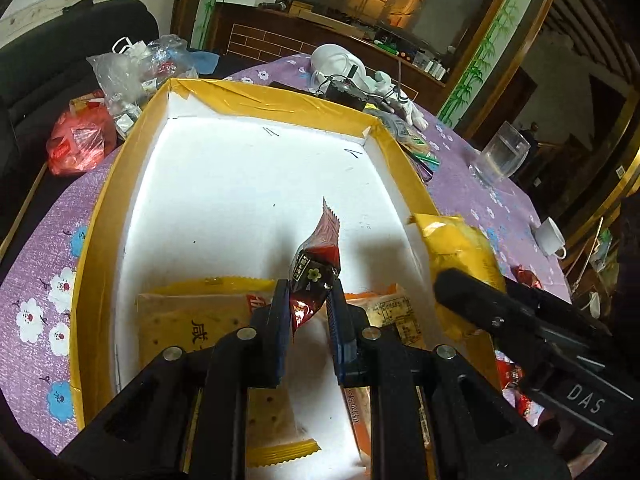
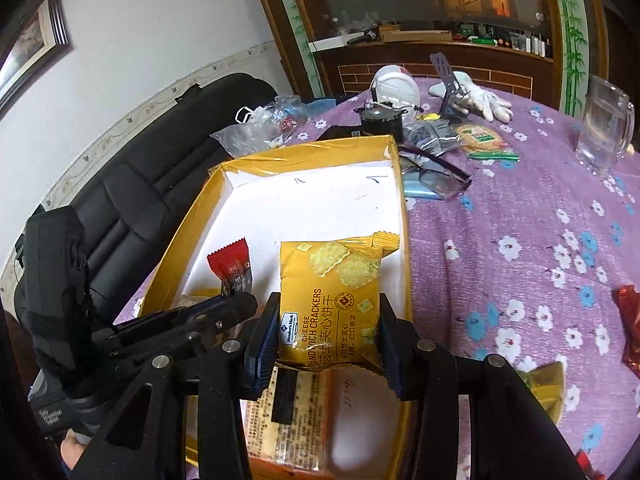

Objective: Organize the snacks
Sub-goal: 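Carry the sandwich-cracker pack and red candy into the box and release both, then grasp a red candy with the right tool while the left tool grasps the green snack pack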

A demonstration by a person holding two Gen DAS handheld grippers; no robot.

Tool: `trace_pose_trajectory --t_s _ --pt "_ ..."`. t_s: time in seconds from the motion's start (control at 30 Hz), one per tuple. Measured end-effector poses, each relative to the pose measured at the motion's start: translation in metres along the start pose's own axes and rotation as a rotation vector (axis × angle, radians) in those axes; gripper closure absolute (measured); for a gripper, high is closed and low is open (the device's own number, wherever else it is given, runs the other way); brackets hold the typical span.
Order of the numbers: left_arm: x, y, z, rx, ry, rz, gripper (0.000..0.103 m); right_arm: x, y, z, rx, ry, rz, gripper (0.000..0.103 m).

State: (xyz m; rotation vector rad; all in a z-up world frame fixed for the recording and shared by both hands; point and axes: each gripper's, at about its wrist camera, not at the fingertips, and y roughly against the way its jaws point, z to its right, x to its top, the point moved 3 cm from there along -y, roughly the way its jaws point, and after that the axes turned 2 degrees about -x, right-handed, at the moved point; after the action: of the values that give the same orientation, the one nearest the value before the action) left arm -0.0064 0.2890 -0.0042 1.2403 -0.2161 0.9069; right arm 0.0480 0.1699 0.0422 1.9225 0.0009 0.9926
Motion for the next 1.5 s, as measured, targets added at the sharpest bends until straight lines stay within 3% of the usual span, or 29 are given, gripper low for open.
trace_pose_trajectory --t_s 0.5,0.77,1.07,1.5 --pt "0.002 0.000 0.001 0.018 -0.016 0.007 0.087 -0.003 -0.016 0.006 0.036 -0.043 -0.024 0.056" --pt "0.003 0.007 0.000 -0.009 -0.005 0.030 0.067 0.000 -0.003 0.005 0.049 -0.050 0.005 0.053" --pt "0.005 0.029 0.008 -0.023 -0.015 0.069 0.067 0.002 0.036 0.017 0.065 -0.077 0.047 0.053" --pt "-0.009 0.029 0.072 -0.076 -0.163 0.027 0.067 -0.031 0.107 0.132 -0.003 -0.282 0.095 0.052"
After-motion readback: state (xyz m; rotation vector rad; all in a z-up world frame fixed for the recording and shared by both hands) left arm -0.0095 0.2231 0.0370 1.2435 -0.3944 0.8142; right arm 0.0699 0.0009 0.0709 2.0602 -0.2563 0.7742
